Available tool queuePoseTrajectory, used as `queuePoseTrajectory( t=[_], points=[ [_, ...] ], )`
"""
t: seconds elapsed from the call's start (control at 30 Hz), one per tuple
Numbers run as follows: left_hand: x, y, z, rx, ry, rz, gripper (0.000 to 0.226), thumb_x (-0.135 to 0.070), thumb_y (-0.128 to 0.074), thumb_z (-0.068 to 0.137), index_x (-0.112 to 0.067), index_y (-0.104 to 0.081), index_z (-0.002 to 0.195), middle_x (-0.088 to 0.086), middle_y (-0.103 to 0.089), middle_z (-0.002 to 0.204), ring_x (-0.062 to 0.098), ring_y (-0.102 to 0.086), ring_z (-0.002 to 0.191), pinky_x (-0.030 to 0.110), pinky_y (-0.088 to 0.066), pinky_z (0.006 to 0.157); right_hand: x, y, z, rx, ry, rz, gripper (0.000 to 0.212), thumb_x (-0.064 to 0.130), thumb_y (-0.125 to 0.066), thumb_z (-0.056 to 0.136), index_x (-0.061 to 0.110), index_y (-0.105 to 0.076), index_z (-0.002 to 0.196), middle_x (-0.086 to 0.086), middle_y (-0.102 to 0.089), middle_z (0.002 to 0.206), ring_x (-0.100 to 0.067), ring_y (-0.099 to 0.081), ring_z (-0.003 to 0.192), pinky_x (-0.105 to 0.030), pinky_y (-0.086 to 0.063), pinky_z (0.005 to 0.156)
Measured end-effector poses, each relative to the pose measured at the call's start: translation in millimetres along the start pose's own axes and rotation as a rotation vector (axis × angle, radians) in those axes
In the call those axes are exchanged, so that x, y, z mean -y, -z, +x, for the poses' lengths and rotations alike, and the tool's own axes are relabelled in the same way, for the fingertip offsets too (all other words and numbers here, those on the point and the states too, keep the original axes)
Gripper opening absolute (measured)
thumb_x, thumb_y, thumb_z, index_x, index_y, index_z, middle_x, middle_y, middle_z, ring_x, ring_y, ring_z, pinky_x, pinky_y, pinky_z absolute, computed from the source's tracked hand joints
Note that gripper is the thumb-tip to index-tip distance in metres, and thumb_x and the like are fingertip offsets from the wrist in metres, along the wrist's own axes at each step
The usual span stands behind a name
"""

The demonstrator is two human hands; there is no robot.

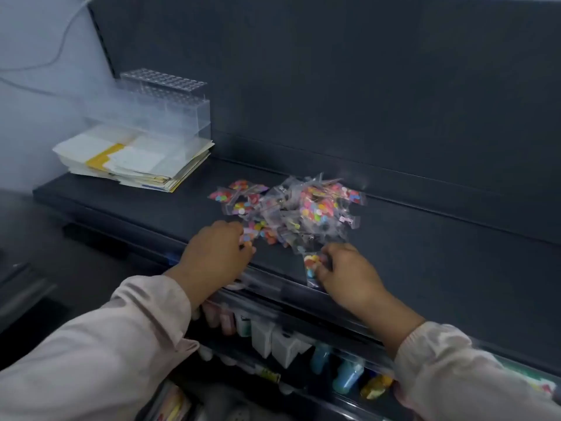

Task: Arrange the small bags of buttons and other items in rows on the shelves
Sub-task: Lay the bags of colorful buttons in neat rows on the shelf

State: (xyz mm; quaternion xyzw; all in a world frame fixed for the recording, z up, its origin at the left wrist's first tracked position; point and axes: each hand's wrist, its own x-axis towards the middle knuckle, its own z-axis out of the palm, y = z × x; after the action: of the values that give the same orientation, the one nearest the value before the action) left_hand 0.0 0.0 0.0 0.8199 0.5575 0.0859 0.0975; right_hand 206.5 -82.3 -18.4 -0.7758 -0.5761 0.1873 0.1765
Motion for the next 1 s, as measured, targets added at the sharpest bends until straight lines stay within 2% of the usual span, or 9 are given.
queuePoseTrajectory(
  t=[0.13,0.2,0.3,0.4,0.6,0.7,0.8,0.87,1.0],
  points=[
    [21,-9,21,0.031,0.069,0.043,0.046,-0.05,-0.052,0.088,-0.014,-0.055,0.117,0.01,-0.054,0.116,0.029,-0.055,0.103,0.036,-0.047,0.084,6,-11,20,0.006,-0.079,-0.048,0.046,0.041,-0.054,0.089,0.018,-0.047,0.128,-0.007,-0.044,0.131,-0.027,-0.055,0.108,-0.032,-0.047,0.088],
    [29,-12,34,0.059,0.061,0.052,0.041,-0.047,-0.05,0.089,-0.014,-0.056,0.113,0.01,-0.054,0.113,0.03,-0.054,0.102,0.036,-0.047,0.082,10,-13,29,0.027,-0.113,-0.006,0.045,0.038,-0.057,0.087,0.02,-0.048,0.127,-0.004,-0.044,0.131,-0.025,-0.058,0.105,-0.033,-0.048,0.089],
    [35,-16,51,0.085,-0.007,0.02,0.03,-0.033,-0.047,0.092,-0.014,-0.056,0.114,0.009,-0.052,0.11,0.028,-0.053,0.1,0.038,-0.048,0.082,13,-10,40,0.07,-0.16,0.045,0.035,0.033,-0.061,0.086,0.02,-0.054,0.118,-0.001,-0.059,0.116,-0.021,-0.061,0.097,-0.03,-0.049,0.081],
    [39,-17,67,0.166,-0.054,0.009,0.034,-0.031,-0.049,0.092,-0.017,-0.052,0.123,0.008,-0.052,0.118,0.026,-0.05,0.107,0.038,-0.046,0.089,15,-6,44,0.092,-0.19,0.04,0.016,0.028,-0.062,0.086,0.014,-0.058,0.093,0.0,-0.062,0.085,-0.016,-0.057,0.075,-0.029,-0.045,0.064],
    [42,-2,86,0.265,-0.13,0.047,0.012,-0.025,-0.057,0.088,-0.013,-0.058,0.086,0.002,-0.057,0.1,0.013,-0.053,0.087,0.022,-0.039,0.066,19,8,45,0.016,-0.24,0.47,0.018,0.019,-0.067,0.084,0.008,-0.056,0.076,0.001,-0.068,0.065,-0.012,-0.058,0.059,-0.03,-0.047,0.062],
    [48,17,92,0.323,-0.092,-0.171,0.013,-0.024,-0.057,0.086,-0.02,-0.052,0.075,-0.004,-0.058,0.08,0.01,-0.053,0.07,0.022,-0.037,0.056,28,19,48,-0.062,-0.265,0.669,0.021,0.017,-0.068,0.084,0.011,-0.053,0.072,0.001,-0.06,0.063,-0.01,-0.05,0.059,-0.022,-0.04,0.057],
    [41,37,106,0.299,-0.064,-0.52,0.014,-0.015,-0.061,0.08,-0.02,-0.055,0.069,-0.004,-0.06,0.066,0.012,-0.056,0.061,0.026,-0.043,0.057,34,29,56,-0.136,-0.322,0.941,0.02,0.009,-0.065,0.086,0.012,-0.049,0.073,-0.004,-0.058,0.062,-0.013,-0.05,0.056,-0.022,-0.04,0.053],
    [24,48,114,0.319,-0.056,-0.756,0.02,-0.009,-0.062,0.079,-0.02,-0.055,0.064,0.0,-0.061,0.064,0.015,-0.057,0.059,0.032,-0.045,0.06,37,37,60,-0.161,-0.357,1.137,0.021,0.003,-0.06,0.087,0.014,-0.047,0.074,-0.008,-0.056,0.063,-0.019,-0.048,0.056,-0.028,-0.037,0.052],
    [-18,54,122,0.461,-0.046,-1.073,0.016,-0.004,-0.058,0.087,-0.013,-0.056,0.074,0.005,-0.064,0.071,0.022,-0.069,0.066,0.035,-0.055,0.068,43,55,62,-0.109,-0.383,1.375,0.02,-0.001,-0.048,0.089,0.019,-0.05,0.085,-0.002,-0.061,0.065,-0.014,-0.057,0.052,-0.024,-0.046,0.045]
  ],
)
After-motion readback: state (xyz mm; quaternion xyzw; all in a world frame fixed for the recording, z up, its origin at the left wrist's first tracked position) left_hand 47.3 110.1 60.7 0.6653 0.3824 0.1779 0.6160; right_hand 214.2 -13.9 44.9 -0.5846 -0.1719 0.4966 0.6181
